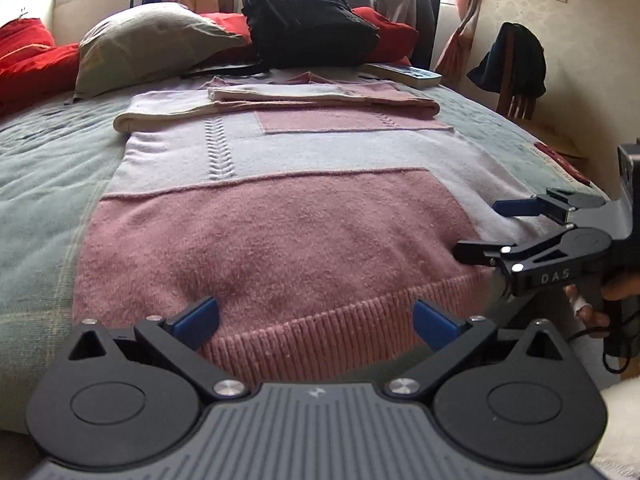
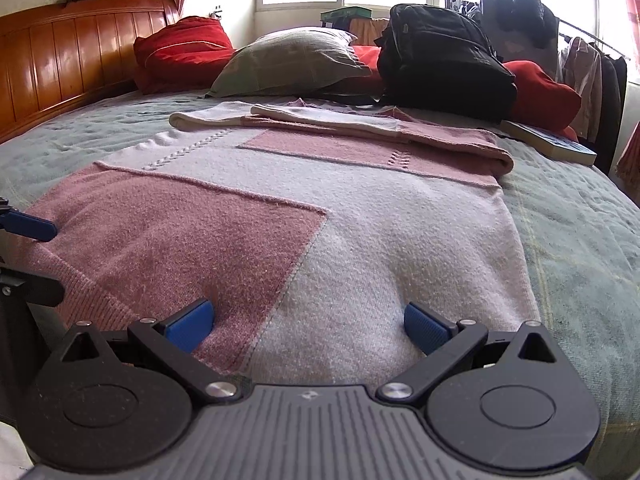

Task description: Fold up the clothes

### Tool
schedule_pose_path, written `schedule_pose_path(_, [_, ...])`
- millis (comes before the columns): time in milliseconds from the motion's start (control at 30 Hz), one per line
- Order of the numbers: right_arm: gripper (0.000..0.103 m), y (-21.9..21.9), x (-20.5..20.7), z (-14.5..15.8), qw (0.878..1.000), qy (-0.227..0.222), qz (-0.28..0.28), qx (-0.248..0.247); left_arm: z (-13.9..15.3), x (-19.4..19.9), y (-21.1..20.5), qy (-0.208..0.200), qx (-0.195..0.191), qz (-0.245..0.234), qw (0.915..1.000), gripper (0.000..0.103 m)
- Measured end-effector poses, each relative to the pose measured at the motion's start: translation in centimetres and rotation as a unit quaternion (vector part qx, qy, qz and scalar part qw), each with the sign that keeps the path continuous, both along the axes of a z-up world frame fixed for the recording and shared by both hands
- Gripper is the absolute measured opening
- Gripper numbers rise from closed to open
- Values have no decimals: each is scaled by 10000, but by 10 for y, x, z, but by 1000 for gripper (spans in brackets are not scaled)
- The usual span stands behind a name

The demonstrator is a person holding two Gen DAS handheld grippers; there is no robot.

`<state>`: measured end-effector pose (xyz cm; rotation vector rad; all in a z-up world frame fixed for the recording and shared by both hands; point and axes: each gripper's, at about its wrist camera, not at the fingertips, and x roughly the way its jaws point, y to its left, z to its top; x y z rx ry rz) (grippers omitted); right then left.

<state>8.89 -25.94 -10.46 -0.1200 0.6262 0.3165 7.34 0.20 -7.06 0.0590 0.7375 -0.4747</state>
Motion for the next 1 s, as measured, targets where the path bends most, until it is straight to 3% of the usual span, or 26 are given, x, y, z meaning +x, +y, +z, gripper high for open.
schedule_pose_path(133, [103, 1, 0, 0, 10000, 14, -5, -7, 7, 3, -3, -112, 78, 54, 9999, 102])
schedule_pose_path(267, [103, 1, 0, 1, 10000, 42, -20, -25, -1, 9, -4, 98, 205, 260, 9994, 102])
schedule_pose_path(400, [103, 1, -1, 3, 10000, 83, -40, -37, 1, 2, -4, 92, 273, 161, 9995, 102])
schedule_pose_path(533, [103, 2, -3, 8, 9999, 112, -31, -91, 7, -7, -3, -85, 373, 87, 9992, 102])
schedule_pose_path(633, [103, 5, -9, 16, 9995, 21, 61, -294, 15, -16, -4, -494, 671, -59, 9965, 102])
schedule_pose_path(833, [103, 9, -33, 33, 9950, -482, 539, -688, 16, -34, -17, -1428, 1599, -584, 9750, 102])
schedule_pose_path(1000, [103, 20, -46, 29, 9846, -655, 1169, -1122, -6, -47, -38, -1979, 2533, -1243, 9387, 102])
